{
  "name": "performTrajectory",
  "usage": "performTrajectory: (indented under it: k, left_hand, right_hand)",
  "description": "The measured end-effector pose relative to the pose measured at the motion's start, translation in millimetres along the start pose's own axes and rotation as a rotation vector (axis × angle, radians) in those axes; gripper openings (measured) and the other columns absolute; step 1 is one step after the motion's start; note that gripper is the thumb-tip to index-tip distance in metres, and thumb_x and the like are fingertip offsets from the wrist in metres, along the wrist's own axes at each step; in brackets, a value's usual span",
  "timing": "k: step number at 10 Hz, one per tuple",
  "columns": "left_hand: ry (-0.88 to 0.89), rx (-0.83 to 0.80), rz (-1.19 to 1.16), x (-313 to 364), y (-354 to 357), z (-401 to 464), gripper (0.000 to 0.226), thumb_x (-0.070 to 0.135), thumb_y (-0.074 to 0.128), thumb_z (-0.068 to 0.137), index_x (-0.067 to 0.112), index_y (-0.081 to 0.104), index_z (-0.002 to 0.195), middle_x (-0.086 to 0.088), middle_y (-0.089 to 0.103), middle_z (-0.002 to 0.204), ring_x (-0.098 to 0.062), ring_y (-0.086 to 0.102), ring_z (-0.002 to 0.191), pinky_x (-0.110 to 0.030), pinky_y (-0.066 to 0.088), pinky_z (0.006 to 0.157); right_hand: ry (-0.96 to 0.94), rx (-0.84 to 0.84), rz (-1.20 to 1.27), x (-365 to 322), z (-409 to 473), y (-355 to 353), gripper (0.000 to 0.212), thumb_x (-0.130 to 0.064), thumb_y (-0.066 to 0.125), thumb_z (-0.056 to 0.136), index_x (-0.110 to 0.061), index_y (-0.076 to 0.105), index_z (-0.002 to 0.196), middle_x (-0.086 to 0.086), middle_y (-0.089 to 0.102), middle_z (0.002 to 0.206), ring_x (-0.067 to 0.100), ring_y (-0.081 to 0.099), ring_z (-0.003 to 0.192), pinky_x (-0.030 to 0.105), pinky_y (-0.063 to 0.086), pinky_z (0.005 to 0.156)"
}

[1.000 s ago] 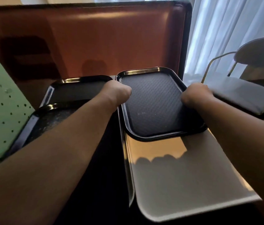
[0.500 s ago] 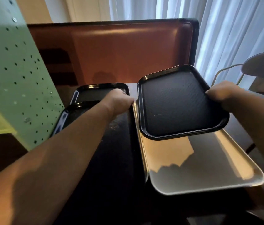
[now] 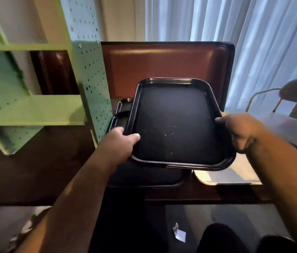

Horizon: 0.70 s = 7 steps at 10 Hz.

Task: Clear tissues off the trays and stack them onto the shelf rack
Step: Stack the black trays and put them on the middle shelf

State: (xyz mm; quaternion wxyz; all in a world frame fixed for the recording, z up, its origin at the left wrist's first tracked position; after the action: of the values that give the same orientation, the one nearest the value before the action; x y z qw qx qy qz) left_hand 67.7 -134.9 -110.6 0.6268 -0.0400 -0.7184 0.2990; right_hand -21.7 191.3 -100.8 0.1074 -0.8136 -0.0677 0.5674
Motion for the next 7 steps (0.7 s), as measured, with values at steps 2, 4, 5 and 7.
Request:
performTrajectory:
  k: [2, 4, 5, 7]
  left_hand:
    - [-0.052, 0.124, 0.282, -44.7, -44.9, -13.4, 0.032, 0.031, 0.06, 0.091, 0.003, 0.069, 0.101, -0.015, 0.073, 0.097, -0.035, 0.068, 0.093, -0.037, 0.054, 0.083]
    - [-0.068, 0.176, 0.415, -63.7, -57.2, -20.1, 0.028, 0.031, 0.058, 0.088, 0.008, 0.071, 0.096, -0.015, 0.073, 0.091, -0.037, 0.068, 0.091, -0.035, 0.053, 0.077]
    - [-0.048, 0.196, 0.439, -64.5, -56.2, -23.4, 0.026, 0.032, 0.057, 0.087, 0.01, 0.071, 0.093, -0.012, 0.073, 0.089, -0.037, 0.067, 0.089, -0.033, 0.05, 0.072]
    - [-0.023, 0.202, 0.505, -66.5, -56.5, -26.2, 0.029, 0.036, 0.053, 0.085, 0.014, 0.072, 0.092, -0.011, 0.07, 0.095, -0.034, 0.064, 0.086, -0.034, 0.052, 0.074]
  right_hand:
    - [-0.068, -0.027, 0.011, 14.4, -22.6, 63.3, 0.021, 0.0, 0.049, 0.093, -0.013, 0.054, 0.078, 0.01, 0.059, 0.086, 0.022, 0.057, 0.068, 0.03, 0.052, 0.065]
    - [-0.044, -0.025, -0.034, 25.2, -14.5, 91.5, 0.01, 0.005, 0.057, 0.084, -0.002, 0.063, 0.079, 0.019, 0.064, 0.092, 0.031, 0.064, 0.077, 0.041, 0.059, 0.066]
    - [-0.029, 0.022, -0.026, 30.7, -15.2, 93.9, 0.019, 0.007, 0.058, 0.082, 0.01, 0.067, 0.098, 0.025, 0.067, 0.099, 0.039, 0.067, 0.085, 0.045, 0.055, 0.074]
    - [-0.069, -0.013, -0.102, 27.1, -20.5, 100.6, 0.023, -0.008, 0.058, 0.093, 0.002, 0.062, 0.115, 0.01, 0.06, 0.084, 0.027, 0.061, 0.072, 0.03, 0.046, 0.056]
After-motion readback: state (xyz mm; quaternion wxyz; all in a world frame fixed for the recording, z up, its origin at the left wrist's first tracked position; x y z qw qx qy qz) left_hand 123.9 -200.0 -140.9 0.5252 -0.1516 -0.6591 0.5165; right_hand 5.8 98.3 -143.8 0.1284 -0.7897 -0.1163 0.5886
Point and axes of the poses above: each hand's wrist, its own z-axis towards the middle knuckle, its own y-axis out of the palm, x = y × z, the point moved 9 cm from there along z, towards the middle knuckle
